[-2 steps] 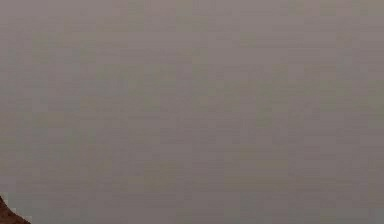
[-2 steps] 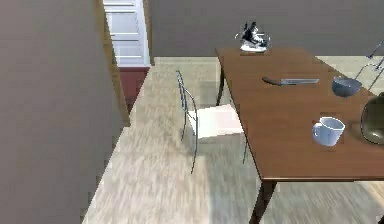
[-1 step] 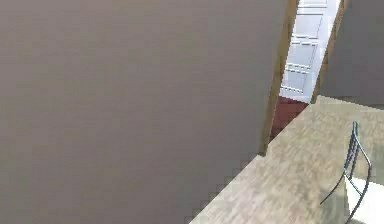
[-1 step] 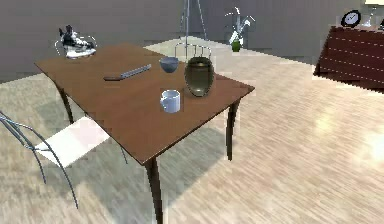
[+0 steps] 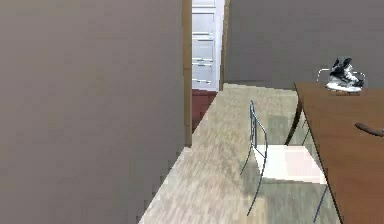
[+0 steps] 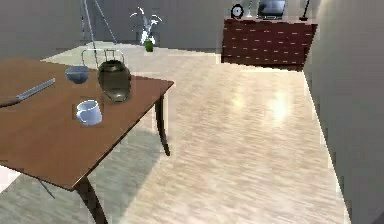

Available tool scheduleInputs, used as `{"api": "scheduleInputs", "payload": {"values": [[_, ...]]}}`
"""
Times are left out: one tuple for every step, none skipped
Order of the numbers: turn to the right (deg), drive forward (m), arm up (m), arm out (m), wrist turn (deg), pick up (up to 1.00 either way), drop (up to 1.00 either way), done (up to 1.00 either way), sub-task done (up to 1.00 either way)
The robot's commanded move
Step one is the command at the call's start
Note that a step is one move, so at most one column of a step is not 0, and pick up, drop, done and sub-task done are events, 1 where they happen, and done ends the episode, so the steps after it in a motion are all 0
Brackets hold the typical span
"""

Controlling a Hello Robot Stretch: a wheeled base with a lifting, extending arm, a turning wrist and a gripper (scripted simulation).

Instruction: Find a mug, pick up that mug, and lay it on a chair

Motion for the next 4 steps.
{"api": "scheduleInputs", "payload": {"values": [[0.0,0.8,0.0,0.0,0.0,0.0,0.0,0.0,0.0],[15.0,0.0,0.0,0.0,0.0,0.0,0.0,0.0,0.0],[45.0,0.0,0.0,0.0,0.0,0.0,0.0,0.0,0.0],[18.0,0.0,0.0,0.0,0.0,0.0,0.0,0.0,0.0]]}}
